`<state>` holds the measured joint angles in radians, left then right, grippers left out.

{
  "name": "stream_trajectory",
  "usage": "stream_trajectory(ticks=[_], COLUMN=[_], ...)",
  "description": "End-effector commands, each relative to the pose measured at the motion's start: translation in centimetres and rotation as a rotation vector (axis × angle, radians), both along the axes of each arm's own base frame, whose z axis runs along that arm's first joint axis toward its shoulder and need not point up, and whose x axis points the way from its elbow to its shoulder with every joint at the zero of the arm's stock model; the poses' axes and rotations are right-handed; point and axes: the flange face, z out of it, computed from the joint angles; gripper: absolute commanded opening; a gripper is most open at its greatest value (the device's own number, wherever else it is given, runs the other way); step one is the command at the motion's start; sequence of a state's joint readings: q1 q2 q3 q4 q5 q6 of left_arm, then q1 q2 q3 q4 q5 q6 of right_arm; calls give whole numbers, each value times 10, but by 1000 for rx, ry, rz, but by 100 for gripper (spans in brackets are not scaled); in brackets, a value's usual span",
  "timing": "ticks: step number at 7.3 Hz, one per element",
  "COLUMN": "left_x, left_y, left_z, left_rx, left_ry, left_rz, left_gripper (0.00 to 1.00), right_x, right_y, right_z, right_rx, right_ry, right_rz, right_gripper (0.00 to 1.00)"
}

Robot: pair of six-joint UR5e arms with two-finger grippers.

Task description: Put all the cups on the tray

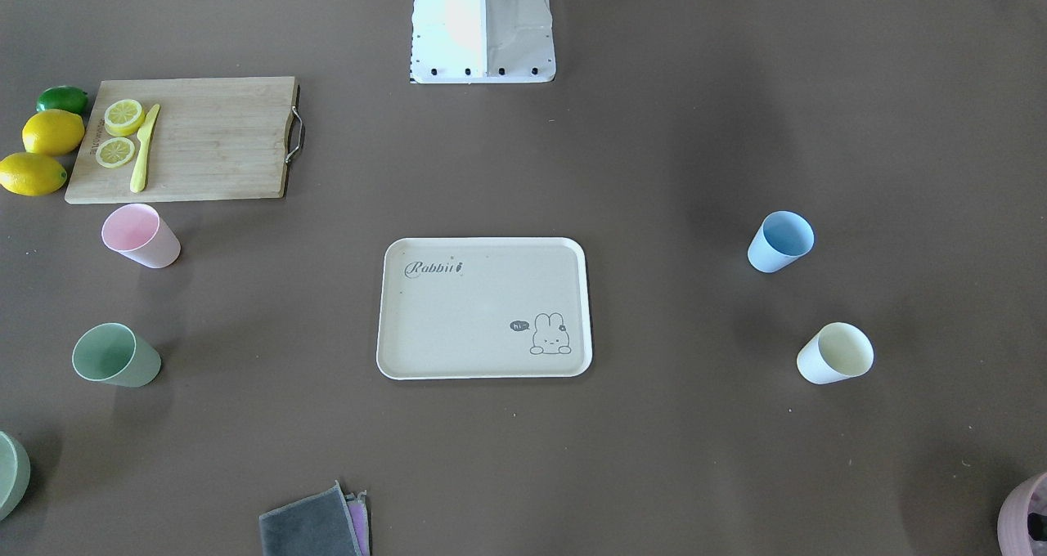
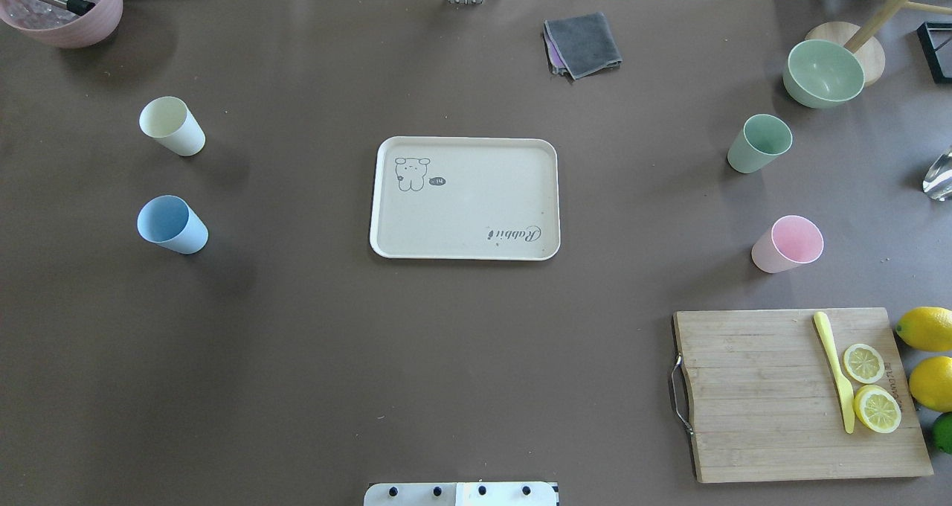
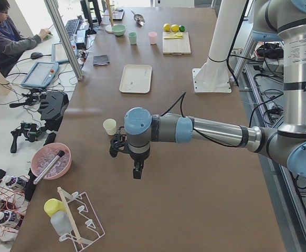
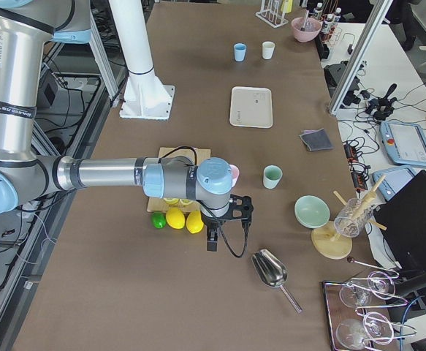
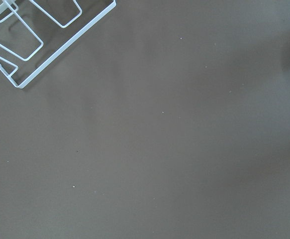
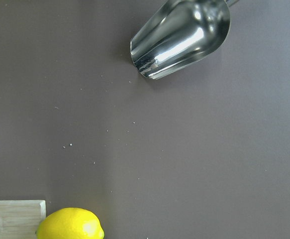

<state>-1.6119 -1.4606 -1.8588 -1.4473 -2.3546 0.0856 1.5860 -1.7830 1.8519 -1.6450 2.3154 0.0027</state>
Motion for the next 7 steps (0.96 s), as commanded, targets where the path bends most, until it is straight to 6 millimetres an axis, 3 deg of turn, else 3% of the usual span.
stream_trajectory(ticks=[1,5,7], left_x=[-2,-1,-1], left_y=[2,-3,-6], left_z=[-17,-24,-32], left_rx=[83,115,171], left_ry=[-11,-11,-10], left_rz=[5,11,11], left_gripper=[98,98,98], right_x=[0,0,0], right_y=[-1,-7,-10], right_z=[0,-10,-34], right_rx=[-2,16,70], right_ry=[2,-5,-3], right_rz=[8,12,9], right_gripper=[100,100,100])
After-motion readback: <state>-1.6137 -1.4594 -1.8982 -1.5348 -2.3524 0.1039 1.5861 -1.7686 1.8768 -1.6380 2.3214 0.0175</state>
